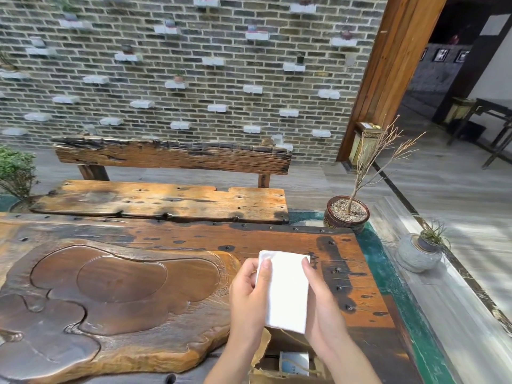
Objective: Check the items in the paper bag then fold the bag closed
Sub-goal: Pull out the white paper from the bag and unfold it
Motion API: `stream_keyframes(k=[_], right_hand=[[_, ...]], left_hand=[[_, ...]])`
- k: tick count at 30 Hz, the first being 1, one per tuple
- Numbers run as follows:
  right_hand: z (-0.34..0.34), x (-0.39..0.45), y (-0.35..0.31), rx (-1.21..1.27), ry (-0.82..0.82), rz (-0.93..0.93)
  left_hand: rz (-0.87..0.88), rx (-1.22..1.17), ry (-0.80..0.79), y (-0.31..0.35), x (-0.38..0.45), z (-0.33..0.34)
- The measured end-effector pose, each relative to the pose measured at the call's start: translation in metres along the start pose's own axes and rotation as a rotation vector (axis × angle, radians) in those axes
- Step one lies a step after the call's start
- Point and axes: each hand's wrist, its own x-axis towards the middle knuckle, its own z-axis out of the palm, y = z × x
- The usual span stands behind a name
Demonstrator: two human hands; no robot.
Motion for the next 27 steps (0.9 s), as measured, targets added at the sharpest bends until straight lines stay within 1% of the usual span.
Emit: stream_keyframes(k=[2, 4, 8, 12, 17, 19, 24, 27], right_hand=[[-0.002, -0.001, 0.000, 0.086, -0.059, 0.124], [-0.004, 0.000, 0.003, 0.092, -0.061, 0.176], [-0.008, 0.002, 0.007, 0.021, 0.019, 0.178], [-0.018, 0.005, 0.004, -0.001, 0.033, 0.195], [-0.032, 0.002, 0.000, 0.047, -0.090, 0.238], [-0.039, 0.003, 0.003, 0.056, -0.094, 0.255], [-0.062, 0.002, 0.010, 0.093, -0.068, 0.307], [-0.082, 0.002, 0.012, 0.081, -0.012, 0.309]], left_hand=[[-0.020, -0.001, -0.024, -0.002, -0.002, 0.002], [-0.020, 0.020, -0.040, -0.004, -0.004, 0.003], [0.027, 0.109, -0.029, -0.009, -0.005, 0.001], [0.006, 0.141, -0.001, -0.012, -0.004, -0.004], [-0.044, 0.092, 0.033, -0.021, 0.005, -0.023], [-0.078, 0.126, -0.005, -0.028, 0.007, -0.032], [-0.166, 0.292, -0.186, -0.052, 0.004, -0.053], [-0.231, 0.369, -0.250, -0.069, -0.003, -0.059]])
